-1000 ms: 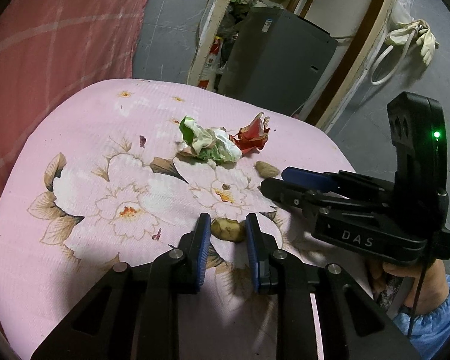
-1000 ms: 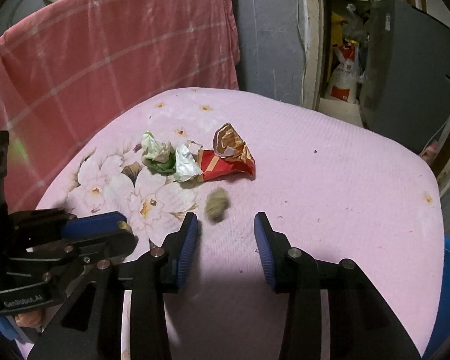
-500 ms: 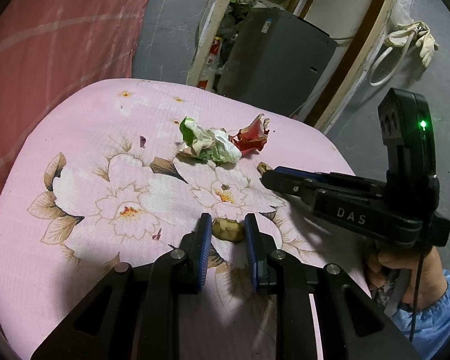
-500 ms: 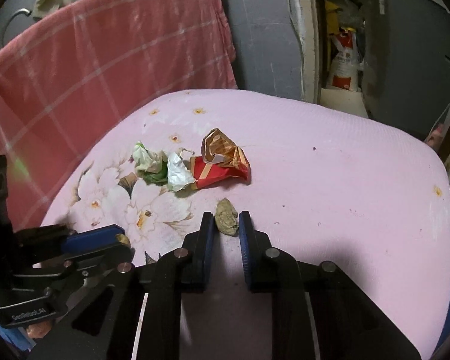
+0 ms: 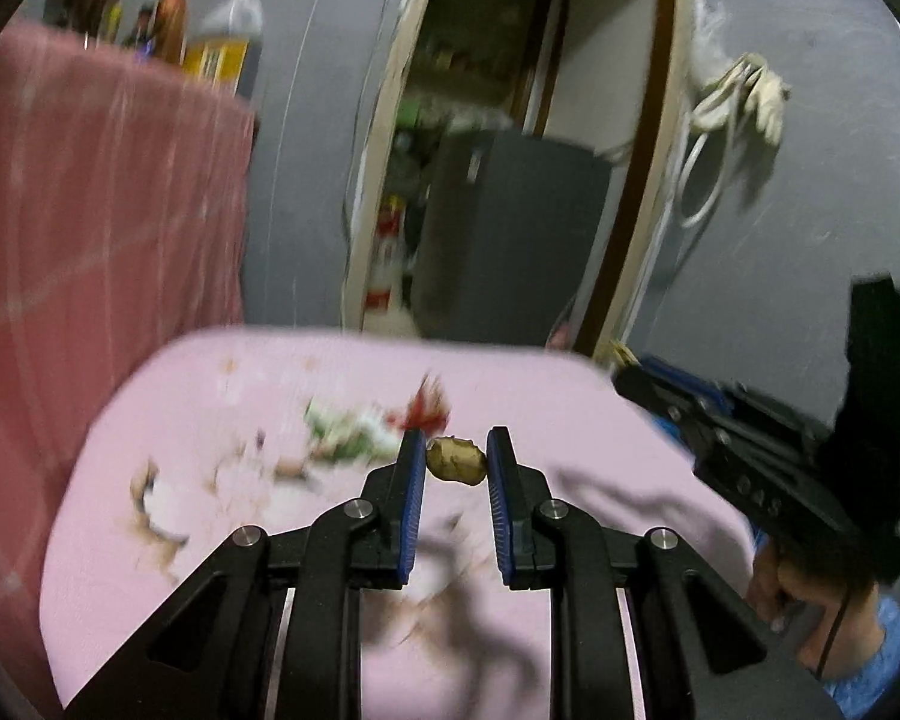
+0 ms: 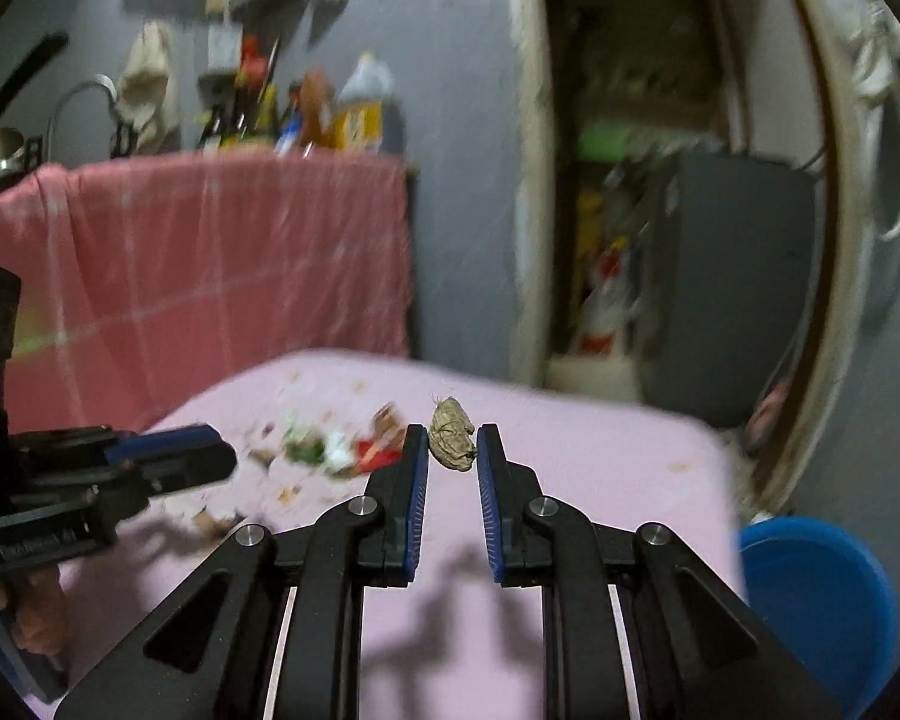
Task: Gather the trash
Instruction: 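Carry both stones over the blue basin and open both tools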
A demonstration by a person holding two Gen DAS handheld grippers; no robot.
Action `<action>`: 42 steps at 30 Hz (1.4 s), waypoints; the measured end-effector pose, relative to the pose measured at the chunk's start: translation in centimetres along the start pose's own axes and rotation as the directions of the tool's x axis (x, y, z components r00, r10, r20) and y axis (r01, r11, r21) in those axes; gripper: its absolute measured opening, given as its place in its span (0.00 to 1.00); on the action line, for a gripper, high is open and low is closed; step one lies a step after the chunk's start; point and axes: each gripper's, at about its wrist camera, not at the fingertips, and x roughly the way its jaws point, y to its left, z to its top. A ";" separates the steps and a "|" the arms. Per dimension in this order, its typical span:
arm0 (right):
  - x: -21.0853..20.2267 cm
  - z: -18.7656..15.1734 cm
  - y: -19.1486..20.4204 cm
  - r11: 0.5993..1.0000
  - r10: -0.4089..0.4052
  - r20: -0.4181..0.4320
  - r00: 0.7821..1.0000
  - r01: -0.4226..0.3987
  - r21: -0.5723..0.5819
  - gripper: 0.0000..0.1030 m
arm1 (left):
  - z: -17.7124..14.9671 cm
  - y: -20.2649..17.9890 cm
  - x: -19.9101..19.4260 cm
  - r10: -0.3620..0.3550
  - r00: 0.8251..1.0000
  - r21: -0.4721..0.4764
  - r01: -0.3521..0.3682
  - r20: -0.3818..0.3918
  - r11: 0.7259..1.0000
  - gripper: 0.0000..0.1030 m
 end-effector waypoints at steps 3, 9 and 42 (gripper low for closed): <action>-2.4 0.4 -1.1 0.999 -0.037 0.074 0.997 0.036 0.021 0.14 | 1.1 -2.0 -0.3 -0.011 0.997 0.010 0.010 0.077 1.000 0.16; -6.4 1.4 -4.1 0.992 -0.122 0.196 0.973 0.111 0.067 0.14 | 3.1 -7.5 1.2 -0.061 0.987 0.047 0.055 0.146 0.997 0.16; -8.6 -7.1 -21.2 0.861 -0.340 -0.055 0.939 0.334 0.383 0.16 | -0.7 -19.9 19.1 -0.214 0.940 0.003 0.223 -0.266 0.975 0.22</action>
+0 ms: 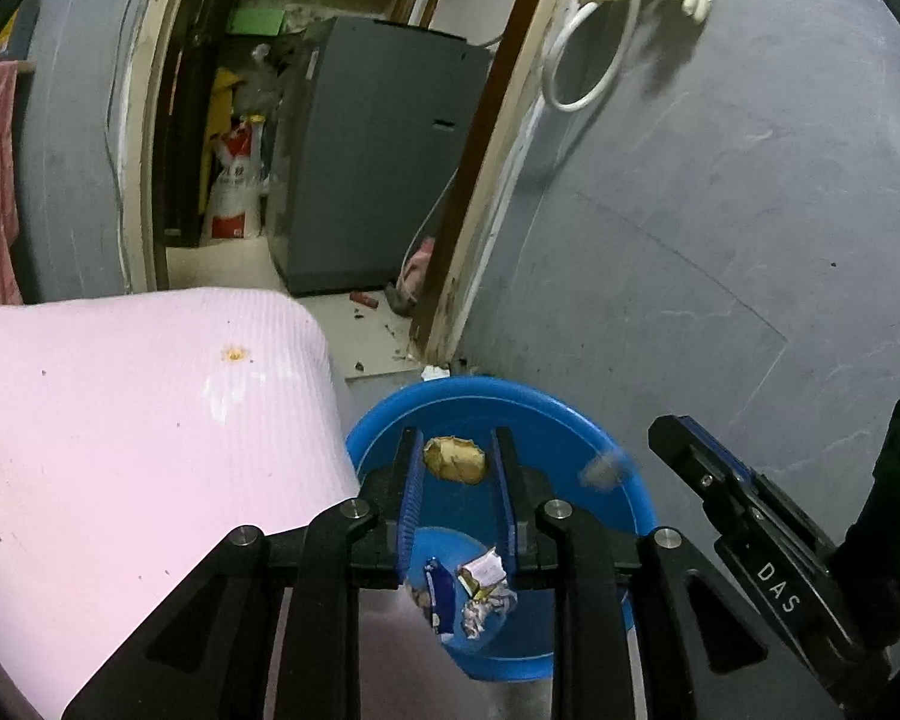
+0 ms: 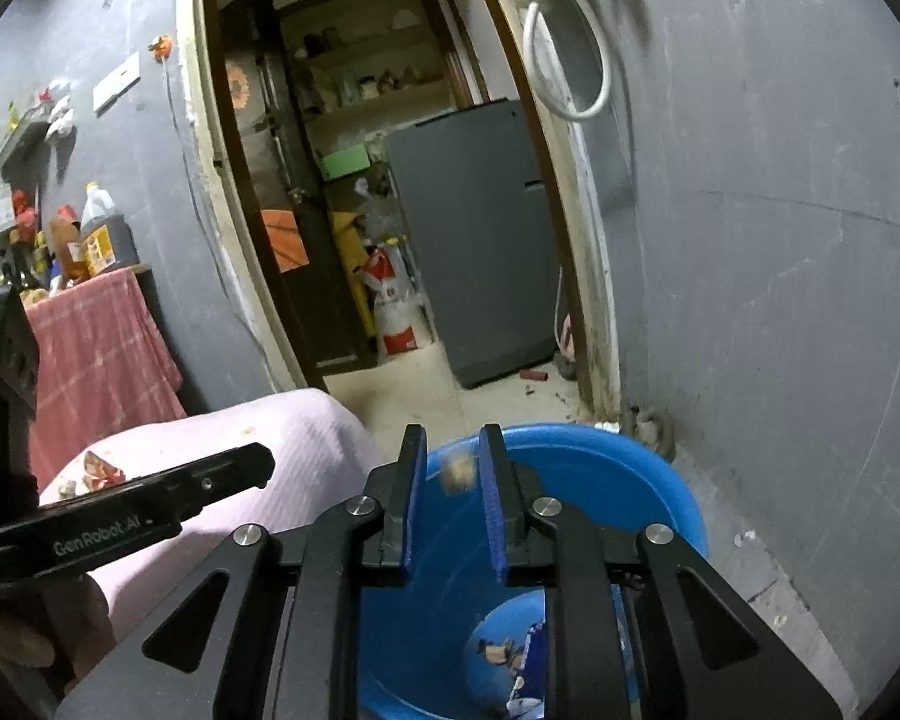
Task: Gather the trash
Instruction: 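Carry both stones over the blue basin and open both tools, then move both open tools back over the table toward the eggshells and red wrapper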
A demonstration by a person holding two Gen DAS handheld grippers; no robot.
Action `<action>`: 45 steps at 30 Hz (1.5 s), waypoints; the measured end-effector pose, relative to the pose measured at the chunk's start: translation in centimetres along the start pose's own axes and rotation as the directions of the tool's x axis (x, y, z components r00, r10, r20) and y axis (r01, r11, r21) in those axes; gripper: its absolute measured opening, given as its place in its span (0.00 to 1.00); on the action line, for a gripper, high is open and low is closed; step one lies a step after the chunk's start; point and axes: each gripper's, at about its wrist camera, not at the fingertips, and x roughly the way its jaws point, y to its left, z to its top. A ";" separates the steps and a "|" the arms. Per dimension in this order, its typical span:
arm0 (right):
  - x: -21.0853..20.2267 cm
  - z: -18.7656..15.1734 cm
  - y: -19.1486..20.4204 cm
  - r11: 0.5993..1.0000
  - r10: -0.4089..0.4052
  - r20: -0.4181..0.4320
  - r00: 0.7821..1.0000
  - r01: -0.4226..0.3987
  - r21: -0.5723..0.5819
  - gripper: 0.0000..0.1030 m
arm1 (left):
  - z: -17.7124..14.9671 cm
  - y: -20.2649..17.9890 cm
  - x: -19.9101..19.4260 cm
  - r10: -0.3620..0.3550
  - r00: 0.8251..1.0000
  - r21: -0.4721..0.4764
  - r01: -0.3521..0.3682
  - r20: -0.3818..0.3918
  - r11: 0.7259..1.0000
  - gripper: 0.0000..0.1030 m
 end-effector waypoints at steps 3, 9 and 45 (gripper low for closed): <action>0.0 -0.1 -0.1 1.000 -0.007 -0.003 1.000 0.007 0.000 0.21 | 0.0 0.3 -0.1 -0.005 1.000 -0.014 0.005 0.009 1.000 0.29; -0.2 0.3 -0.1 1.000 -0.011 0.012 1.000 0.011 0.007 0.26 | -0.1 0.4 -0.5 0.002 1.000 -0.015 -0.002 0.008 1.000 0.36; -5.3 3.2 13.7 0.958 0.276 0.296 0.914 -0.237 -0.160 1.00 | -1.8 11.1 -21.6 0.406 0.787 -0.164 -0.374 0.464 0.913 0.98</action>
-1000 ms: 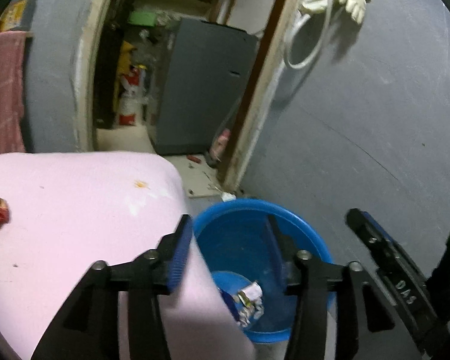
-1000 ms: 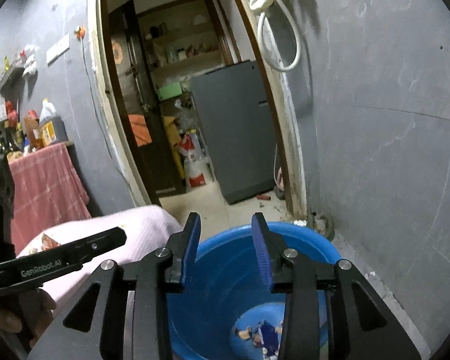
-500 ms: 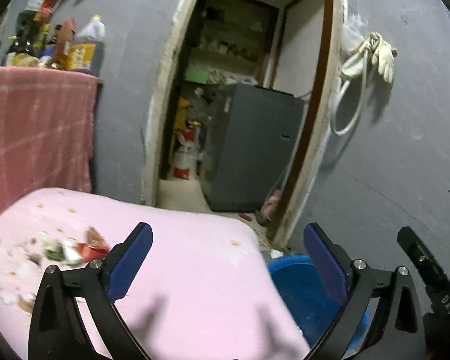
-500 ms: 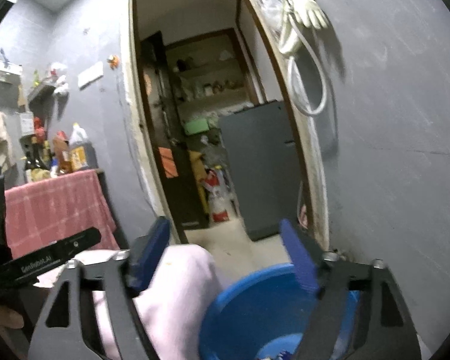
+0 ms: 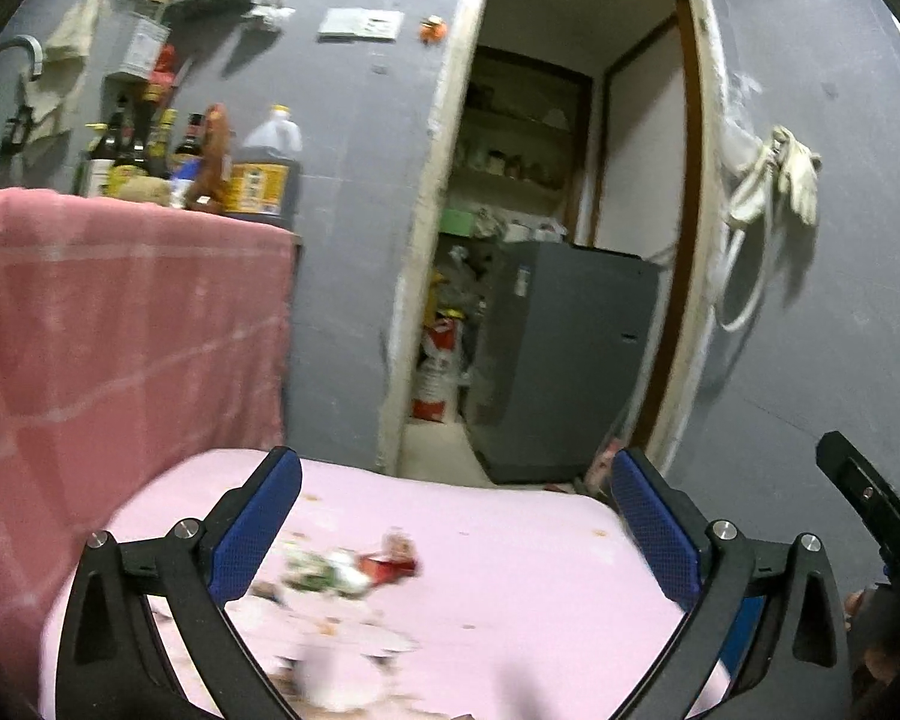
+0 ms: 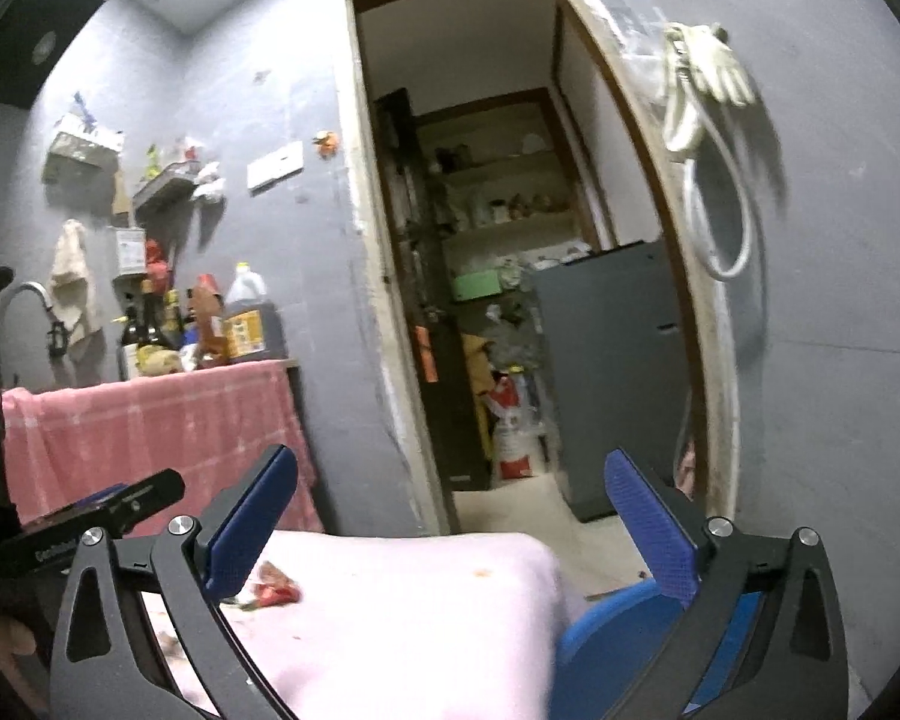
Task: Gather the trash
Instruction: 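Move both open tools back over the table toward the eggshells and red wrapper, then grasp the white-green eggshell with the left tool while the right tool grasps the red wrapper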
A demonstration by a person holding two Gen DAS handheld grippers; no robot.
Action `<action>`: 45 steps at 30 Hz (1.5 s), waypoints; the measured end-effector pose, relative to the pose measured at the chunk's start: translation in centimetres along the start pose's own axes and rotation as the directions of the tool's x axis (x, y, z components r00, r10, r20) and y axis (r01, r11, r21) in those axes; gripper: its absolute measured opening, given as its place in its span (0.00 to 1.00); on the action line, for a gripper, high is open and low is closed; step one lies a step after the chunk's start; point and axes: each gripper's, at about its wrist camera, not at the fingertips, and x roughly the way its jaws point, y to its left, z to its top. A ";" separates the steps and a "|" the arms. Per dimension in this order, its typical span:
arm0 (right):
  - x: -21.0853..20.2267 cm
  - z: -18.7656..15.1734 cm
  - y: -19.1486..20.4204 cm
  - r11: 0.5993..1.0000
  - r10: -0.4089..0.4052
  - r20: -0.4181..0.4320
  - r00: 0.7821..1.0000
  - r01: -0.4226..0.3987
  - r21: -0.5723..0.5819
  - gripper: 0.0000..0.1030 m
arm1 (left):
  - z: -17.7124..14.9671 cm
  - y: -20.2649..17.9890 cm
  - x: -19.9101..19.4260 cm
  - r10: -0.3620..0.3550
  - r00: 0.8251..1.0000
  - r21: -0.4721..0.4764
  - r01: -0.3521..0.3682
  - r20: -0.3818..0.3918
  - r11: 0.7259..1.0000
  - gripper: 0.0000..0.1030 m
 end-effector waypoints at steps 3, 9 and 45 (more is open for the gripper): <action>0.5 0.0 2.0 0.999 0.037 0.002 0.999 -0.037 -0.020 1.00 | 0.5 2.2 -0.9 0.034 0.999 0.002 -0.034 0.012 0.999 0.98; 1.5 -0.6 5.5 0.992 0.115 -0.020 0.993 -0.116 -0.051 1.00 | 0.4 6.3 -2.5 0.082 0.996 -0.018 -0.081 0.028 0.997 0.98; 13.7 -6.8 12.1 0.955 0.141 -0.479 0.866 -0.247 -0.166 0.67 | -3.3 12.5 5.9 -0.003 0.937 -0.044 -0.013 -0.350 0.999 0.87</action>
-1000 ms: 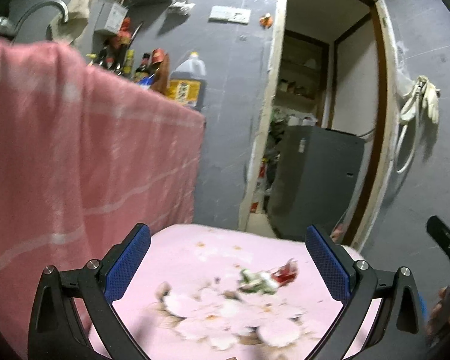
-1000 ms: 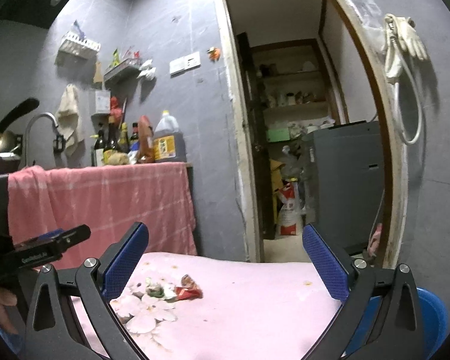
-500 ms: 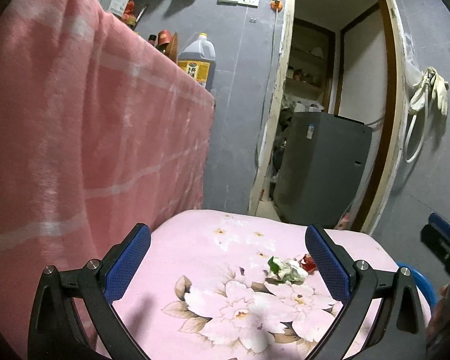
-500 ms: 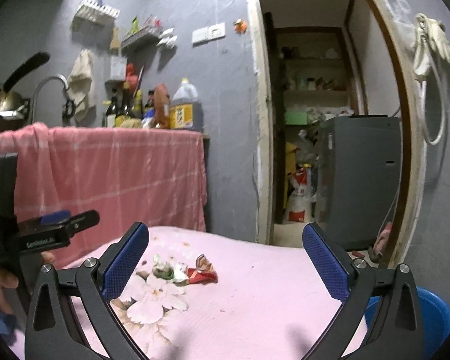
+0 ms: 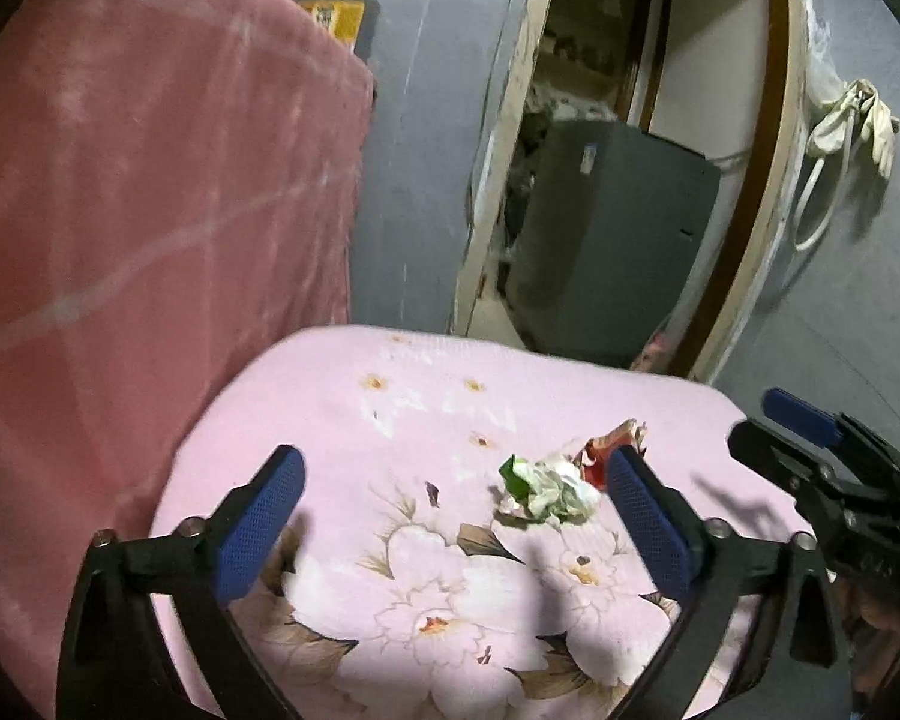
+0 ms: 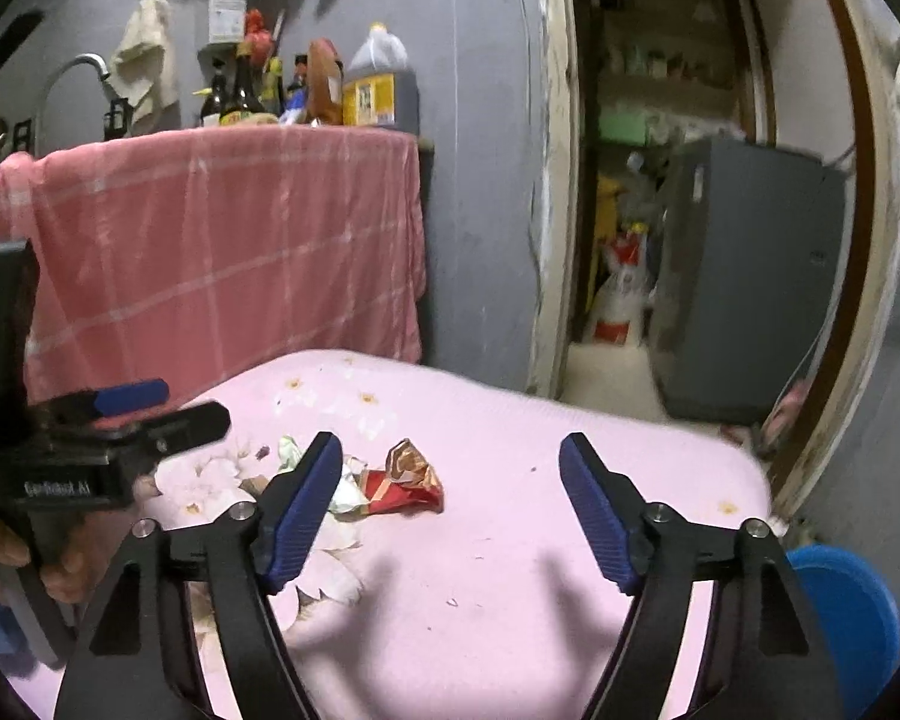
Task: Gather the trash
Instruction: 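Grasp the white-green eggshell with the left tool while the right tool grasps the red wrapper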
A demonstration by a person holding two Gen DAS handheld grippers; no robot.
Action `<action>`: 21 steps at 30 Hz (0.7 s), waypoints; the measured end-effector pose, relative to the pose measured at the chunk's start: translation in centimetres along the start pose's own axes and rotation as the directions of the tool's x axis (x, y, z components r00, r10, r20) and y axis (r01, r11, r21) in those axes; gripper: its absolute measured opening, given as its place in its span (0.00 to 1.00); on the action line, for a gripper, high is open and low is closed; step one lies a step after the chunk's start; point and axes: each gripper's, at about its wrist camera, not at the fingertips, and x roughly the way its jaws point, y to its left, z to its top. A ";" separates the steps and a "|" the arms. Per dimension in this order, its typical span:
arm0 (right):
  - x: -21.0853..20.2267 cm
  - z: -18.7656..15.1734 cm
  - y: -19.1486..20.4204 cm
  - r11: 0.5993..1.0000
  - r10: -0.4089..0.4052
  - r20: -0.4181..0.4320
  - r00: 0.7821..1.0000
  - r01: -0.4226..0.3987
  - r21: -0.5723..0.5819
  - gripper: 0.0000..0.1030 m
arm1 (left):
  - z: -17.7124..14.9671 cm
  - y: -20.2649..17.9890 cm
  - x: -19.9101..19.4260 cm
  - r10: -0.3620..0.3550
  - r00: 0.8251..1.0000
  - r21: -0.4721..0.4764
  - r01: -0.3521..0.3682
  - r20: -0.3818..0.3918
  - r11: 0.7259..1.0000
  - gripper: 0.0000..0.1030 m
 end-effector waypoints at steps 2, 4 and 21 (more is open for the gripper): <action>1.1 0.3 -0.5 0.999 0.026 -0.035 0.999 -0.025 0.025 0.62 | 0.1 0.1 0.4 -0.020 0.999 -0.008 0.020 -0.032 1.000 0.72; 2.0 0.3 -0.8 0.999 0.043 -0.068 0.997 -0.040 0.037 0.59 | 0.3 0.2 1.0 -0.042 0.997 -0.022 0.041 -0.063 0.999 0.58; 7.7 0.5 -1.2 0.994 0.098 -0.265 0.959 -0.082 0.071 0.41 | 0.6 -0.4 2.8 -0.153 0.970 -0.066 0.142 -0.190 0.988 0.39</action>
